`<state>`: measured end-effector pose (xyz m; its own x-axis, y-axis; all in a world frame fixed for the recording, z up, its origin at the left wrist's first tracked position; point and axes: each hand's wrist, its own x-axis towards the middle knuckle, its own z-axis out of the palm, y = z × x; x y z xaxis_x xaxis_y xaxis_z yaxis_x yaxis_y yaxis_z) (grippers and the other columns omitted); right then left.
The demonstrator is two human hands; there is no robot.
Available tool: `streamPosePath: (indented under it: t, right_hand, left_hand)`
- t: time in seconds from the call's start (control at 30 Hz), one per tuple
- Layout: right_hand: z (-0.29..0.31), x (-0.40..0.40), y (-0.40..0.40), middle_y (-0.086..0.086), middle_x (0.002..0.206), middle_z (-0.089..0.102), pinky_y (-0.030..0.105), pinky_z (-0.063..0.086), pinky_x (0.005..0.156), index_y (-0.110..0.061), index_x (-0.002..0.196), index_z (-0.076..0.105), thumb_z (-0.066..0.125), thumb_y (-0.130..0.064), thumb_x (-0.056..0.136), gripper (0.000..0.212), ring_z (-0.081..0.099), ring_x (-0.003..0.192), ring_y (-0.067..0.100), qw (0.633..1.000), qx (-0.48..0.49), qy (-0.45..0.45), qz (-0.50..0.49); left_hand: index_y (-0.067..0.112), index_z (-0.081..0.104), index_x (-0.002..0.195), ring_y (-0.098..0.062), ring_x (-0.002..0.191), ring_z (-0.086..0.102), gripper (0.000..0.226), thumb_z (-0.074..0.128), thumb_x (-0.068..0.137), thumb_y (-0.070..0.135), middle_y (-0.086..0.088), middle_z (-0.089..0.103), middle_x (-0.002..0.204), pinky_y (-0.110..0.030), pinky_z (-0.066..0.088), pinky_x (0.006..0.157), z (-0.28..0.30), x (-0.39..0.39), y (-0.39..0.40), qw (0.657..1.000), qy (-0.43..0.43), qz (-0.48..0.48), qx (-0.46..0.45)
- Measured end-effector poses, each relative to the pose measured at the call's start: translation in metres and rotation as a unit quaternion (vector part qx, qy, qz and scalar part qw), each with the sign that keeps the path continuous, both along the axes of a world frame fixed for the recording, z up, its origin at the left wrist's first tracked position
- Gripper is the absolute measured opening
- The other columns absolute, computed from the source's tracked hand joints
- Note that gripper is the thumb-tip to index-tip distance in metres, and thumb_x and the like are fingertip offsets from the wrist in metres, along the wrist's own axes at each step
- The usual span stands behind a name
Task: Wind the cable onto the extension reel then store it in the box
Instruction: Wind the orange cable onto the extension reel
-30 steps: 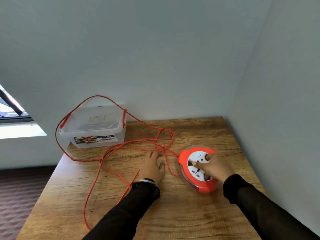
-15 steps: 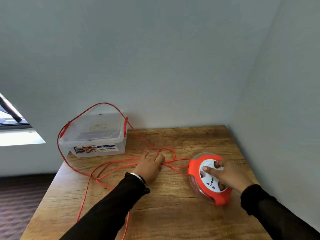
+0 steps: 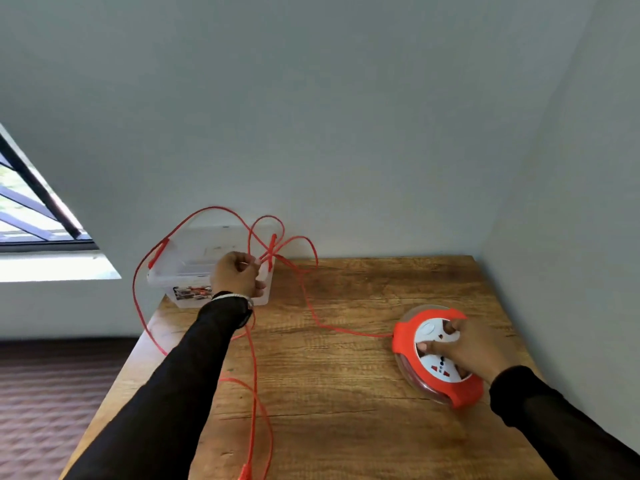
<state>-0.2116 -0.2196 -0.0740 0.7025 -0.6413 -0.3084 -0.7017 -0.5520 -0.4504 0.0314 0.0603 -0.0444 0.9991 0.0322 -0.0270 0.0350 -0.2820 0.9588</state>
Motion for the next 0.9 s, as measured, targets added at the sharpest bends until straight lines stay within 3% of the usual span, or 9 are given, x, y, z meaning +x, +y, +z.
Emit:
streamPosePath:
  t: [0.13,0.23,0.3,0.37,0.47,0.57,0.67,0.77,0.9]
  right_hand:
    - [-0.004,0.003,0.005,0.004,0.127,0.061,0.022,0.041,0.057,-0.02,0.132,0.052,0.075,-0.064,0.063,0.084,0.062,0.089,0.015,1.0,0.003,-0.005,0.006]
    - [-0.006,0.006,0.008,0.004,0.129,0.061,0.027,0.045,0.068,-0.021,0.131,0.052,0.074,-0.064,0.062,0.084,0.062,0.099,0.019,1.0,0.007,-0.027,0.003]
    - [-0.007,0.007,0.008,0.005,0.128,0.061,0.029,0.047,0.071,-0.022,0.13,0.053,0.075,-0.065,0.061,0.084,0.062,0.1,0.02,0.998,0.018,-0.055,-0.007]
    - [-0.005,0.008,0.009,0.005,0.129,0.061,0.03,0.045,0.072,-0.023,0.129,0.054,0.074,-0.068,0.06,0.084,0.06,0.104,0.021,0.997,0.02,-0.071,-0.01]
    - [-0.001,0.011,0.01,0.005,0.128,0.061,0.034,0.049,0.079,-0.023,0.127,0.055,0.073,-0.069,0.059,0.084,0.062,0.103,0.024,0.995,0.035,-0.09,-0.016]
    - [-0.002,0.012,0.014,0.007,0.125,0.063,0.036,0.051,0.084,-0.019,0.128,0.054,0.075,-0.06,0.065,0.079,0.065,0.099,0.025,0.99,0.081,-0.115,-0.031]
    - [-0.01,0.011,0.023,0.008,0.122,0.062,0.027,0.049,0.071,-0.013,0.127,0.055,0.079,-0.043,0.071,0.068,0.065,0.093,0.02,0.979,0.125,-0.156,-0.05]
    - [-0.023,0.01,0.036,0.013,0.11,0.063,0.022,0.051,0.051,-0.006,0.13,0.05,0.081,-0.025,0.074,0.066,0.068,0.073,0.014,0.955,0.218,-0.187,-0.076]
    - [-0.038,0.007,0.045,0.009,0.126,0.059,0.043,0.053,0.088,-0.005,0.139,0.04,0.079,-0.018,0.076,0.076,0.063,0.105,0.024,0.952,0.247,-0.165,-0.072]
  left_hand:
    - [0.013,0.066,0.091,-0.028,0.096,0.059,0.017,0.056,0.081,0.004,-0.011,0.062,0.109,-0.031,0.045,0.081,-0.015,0.002,0.001,0.918,-0.129,-0.071,0.368]
    - [0.019,0.067,0.092,-0.029,0.107,0.051,0.023,0.06,0.073,0.007,-0.004,0.055,0.12,-0.039,0.046,0.088,-0.027,-0.011,-0.003,0.848,-0.192,-0.109,0.482]
    - [0.021,0.065,0.092,-0.03,0.118,0.043,0.028,0.061,0.068,0.007,-0.002,0.051,0.126,-0.045,0.038,0.095,-0.032,-0.026,-0.006,0.839,-0.215,-0.115,0.486]
    - [0.018,0.063,0.088,-0.031,0.115,0.044,0.024,0.059,0.066,0.008,-0.005,0.052,0.122,-0.045,0.038,0.093,-0.03,-0.044,-0.01,0.847,-0.26,-0.129,0.446]
    - [0.015,0.058,0.075,-0.016,0.077,0.053,0.005,0.06,0.071,0.012,-0.002,0.059,0.087,-0.033,0.047,0.07,-0.026,-0.083,-0.027,0.888,-0.286,-0.225,0.282]
    - [0.016,0.06,0.077,-0.012,0.057,0.057,0.019,0.071,0.077,0.032,0.003,0.061,0.067,-0.025,0.046,0.055,-0.045,-0.135,-0.056,0.949,-0.046,-0.281,0.136]
    - [0.011,0.059,0.097,-0.023,0.068,0.062,0.032,0.077,0.075,0.026,-0.006,0.063,0.083,-0.038,0.055,0.067,-0.073,-0.171,-0.081,0.937,0.21,-0.277,-0.038]
    - [0.014,0.059,0.093,-0.027,0.084,0.066,0.027,0.077,0.074,0.008,-0.012,0.067,0.092,-0.046,0.057,0.076,-0.088,-0.187,-0.091,0.946,0.176,-0.237,-0.137]
    - [0.009,0.058,0.084,-0.019,0.065,0.062,0.021,0.074,0.075,0.0,-0.009,0.064,0.076,-0.028,0.052,0.052,-0.092,-0.181,-0.087,0.944,0.164,-0.225,-0.179]
